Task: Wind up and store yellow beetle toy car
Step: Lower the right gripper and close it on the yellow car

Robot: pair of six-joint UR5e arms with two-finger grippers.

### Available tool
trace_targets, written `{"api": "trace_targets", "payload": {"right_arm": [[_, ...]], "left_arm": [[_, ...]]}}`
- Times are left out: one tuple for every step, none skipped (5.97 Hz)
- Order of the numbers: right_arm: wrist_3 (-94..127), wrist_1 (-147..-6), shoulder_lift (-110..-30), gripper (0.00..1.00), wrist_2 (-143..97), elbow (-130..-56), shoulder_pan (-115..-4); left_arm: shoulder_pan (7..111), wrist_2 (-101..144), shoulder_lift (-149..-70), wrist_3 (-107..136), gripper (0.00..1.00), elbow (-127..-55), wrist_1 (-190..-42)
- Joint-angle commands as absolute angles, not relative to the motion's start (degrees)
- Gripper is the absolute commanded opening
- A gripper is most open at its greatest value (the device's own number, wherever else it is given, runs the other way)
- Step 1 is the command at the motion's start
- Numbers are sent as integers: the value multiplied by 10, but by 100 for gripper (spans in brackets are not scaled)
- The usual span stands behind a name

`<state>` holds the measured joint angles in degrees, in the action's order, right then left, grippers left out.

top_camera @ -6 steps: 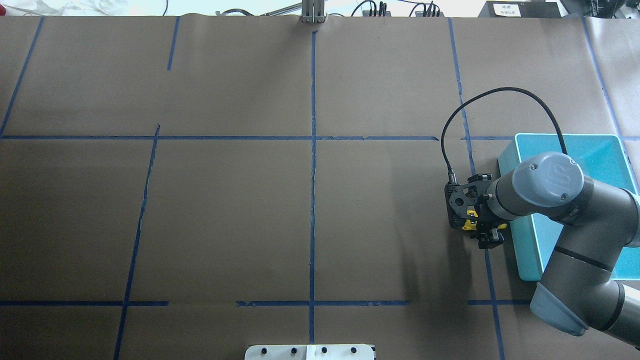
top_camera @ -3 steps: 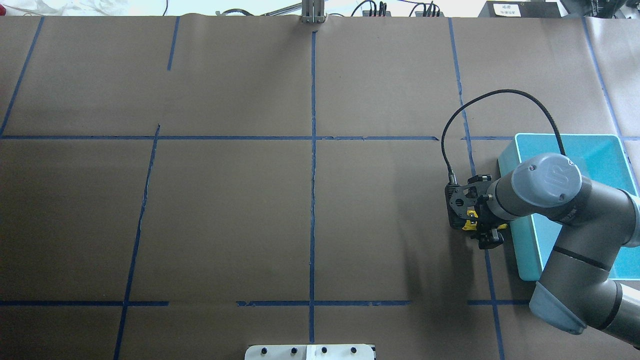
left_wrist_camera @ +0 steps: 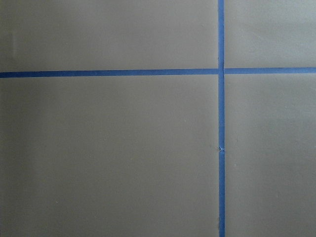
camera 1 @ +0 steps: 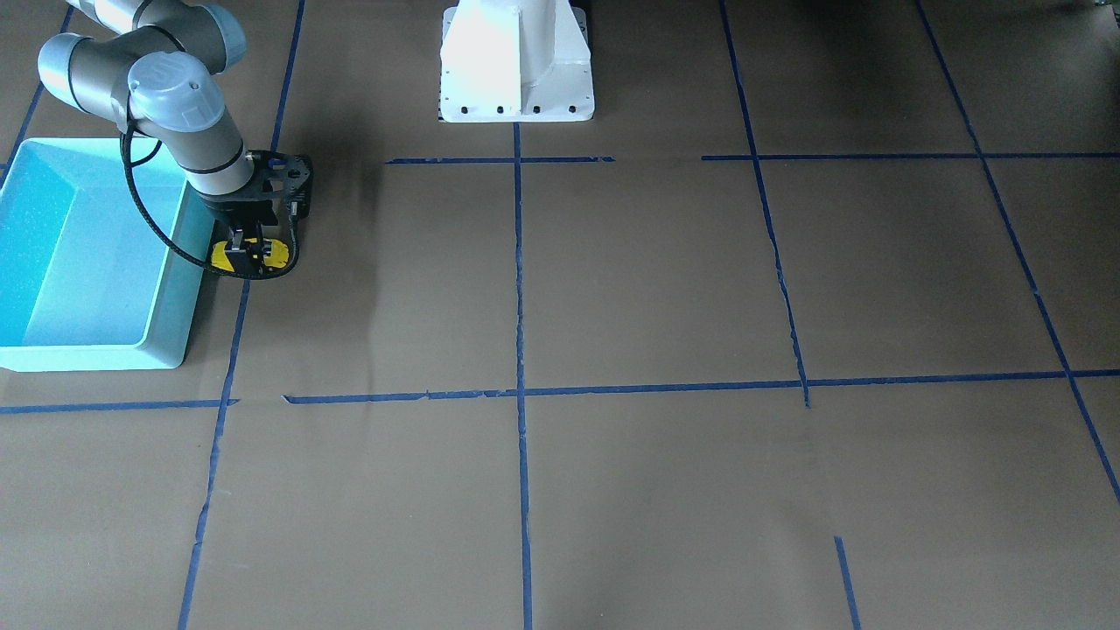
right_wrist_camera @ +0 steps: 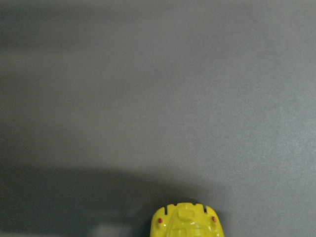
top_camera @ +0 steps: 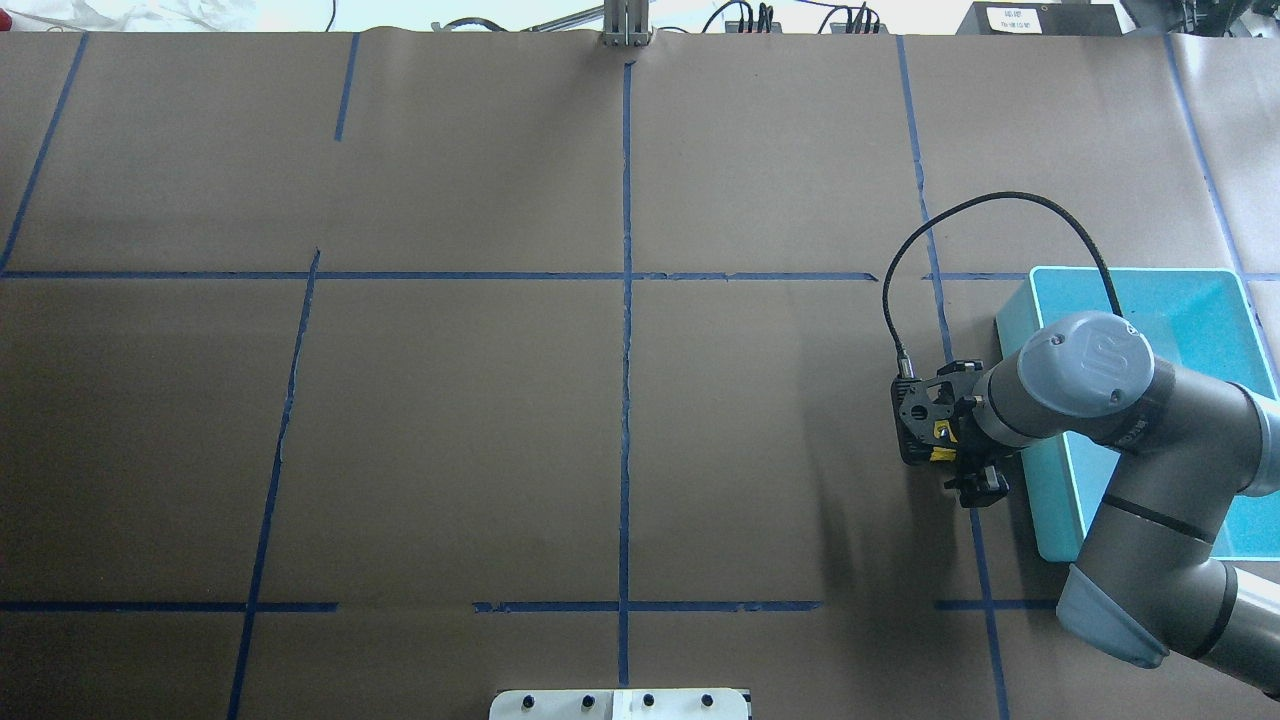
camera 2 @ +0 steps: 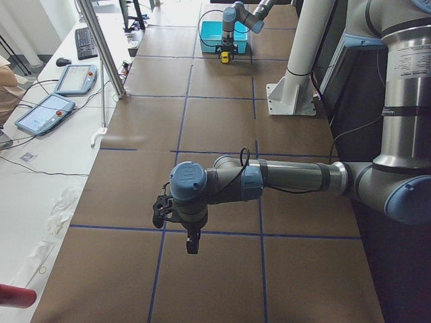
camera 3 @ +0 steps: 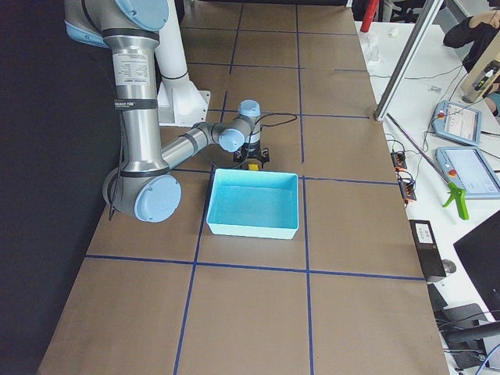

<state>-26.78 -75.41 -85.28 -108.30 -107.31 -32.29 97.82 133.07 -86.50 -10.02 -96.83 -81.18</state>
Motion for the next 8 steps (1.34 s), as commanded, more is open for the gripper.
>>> {"api": "trace_targets", "payload": {"right_arm": [[-267,-750,-854,100,-1087,-1069,-326],[-266,-750,-859,100,-1089,-1070,-330],[-267,-750,-860,100,-1099,-1070,-339],[-271,-750,-866,100,-1100,-1070,-342],[-272,-750,-866,85,-1100,-1067,-342],[-270,-750,-866,29,-1100,-1066,-341],[-270,-750,-865,3,-1101,-1075,-343],[-272,-749,-865,1,-1124,-1082,-349]], "left_arm": [[978,1331,-866,-101,100,-969,-812],[978,1330,-866,-101,100,-969,-812],[978,1330,-866,-101,100,-969,-812],[978,1330,-866,-101,100,-969,-812],[978,1330,-866,-101,100,-969,-812],[978,1330,-866,-101,100,-969,-813],[978,1330,-866,-101,100,-969,-813],[978,1330,-866,-101,100,-969,-813]]}}
